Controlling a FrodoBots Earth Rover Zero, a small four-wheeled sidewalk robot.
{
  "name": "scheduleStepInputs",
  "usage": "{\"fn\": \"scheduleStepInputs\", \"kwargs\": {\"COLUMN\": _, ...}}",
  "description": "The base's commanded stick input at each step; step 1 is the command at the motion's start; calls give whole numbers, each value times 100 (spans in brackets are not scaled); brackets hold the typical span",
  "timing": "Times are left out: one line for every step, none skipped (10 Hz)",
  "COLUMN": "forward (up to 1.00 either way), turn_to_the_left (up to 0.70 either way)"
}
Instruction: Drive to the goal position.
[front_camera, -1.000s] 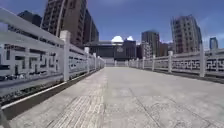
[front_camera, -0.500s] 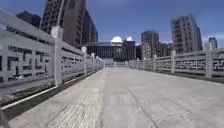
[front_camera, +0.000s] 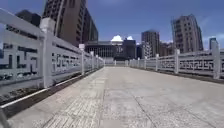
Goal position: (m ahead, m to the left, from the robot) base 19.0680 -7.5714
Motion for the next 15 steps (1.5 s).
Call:
{"fn": "scheduleStepInputs", "kwargs": {"forward": 70, "turn_to_the_left": 0}}
{"fn": "scheduleStepInputs", "kwargs": {"forward": 70, "turn_to_the_left": 0}}
{"fn": "scheduleStepInputs", "kwargs": {"forward": 70, "turn_to_the_left": 0}}
{"fn": "scheduleStepInputs", "kwargs": {"forward": 70, "turn_to_the_left": 0}}
{"fn": "scheduleStepInputs", "kwargs": {"forward": 70, "turn_to_the_left": 0}}
{"fn": "scheduleStepInputs", "kwargs": {"forward": 70, "turn_to_the_left": 0}}
{"fn": "scheduleStepInputs", "kwargs": {"forward": 70, "turn_to_the_left": 0}}
{"fn": "scheduleStepInputs", "kwargs": {"forward": 70, "turn_to_the_left": 0}}
{"fn": "scheduleStepInputs", "kwargs": {"forward": 70, "turn_to_the_left": 0}}
{"fn": "scheduleStepInputs", "kwargs": {"forward": 70, "turn_to_the_left": 0}}
{"fn": "scheduleStepInputs", "kwargs": {"forward": 70, "turn_to_the_left": 0}}
{"fn": "scheduleStepInputs", "kwargs": {"forward": 70, "turn_to_the_left": 0}}
{"fn": "scheduleStepInputs", "kwargs": {"forward": 70, "turn_to_the_left": 0}}
{"fn": "scheduleStepInputs", "kwargs": {"forward": 70, "turn_to_the_left": 0}}
{"fn": "scheduleStepInputs", "kwargs": {"forward": 70, "turn_to_the_left": 0}}
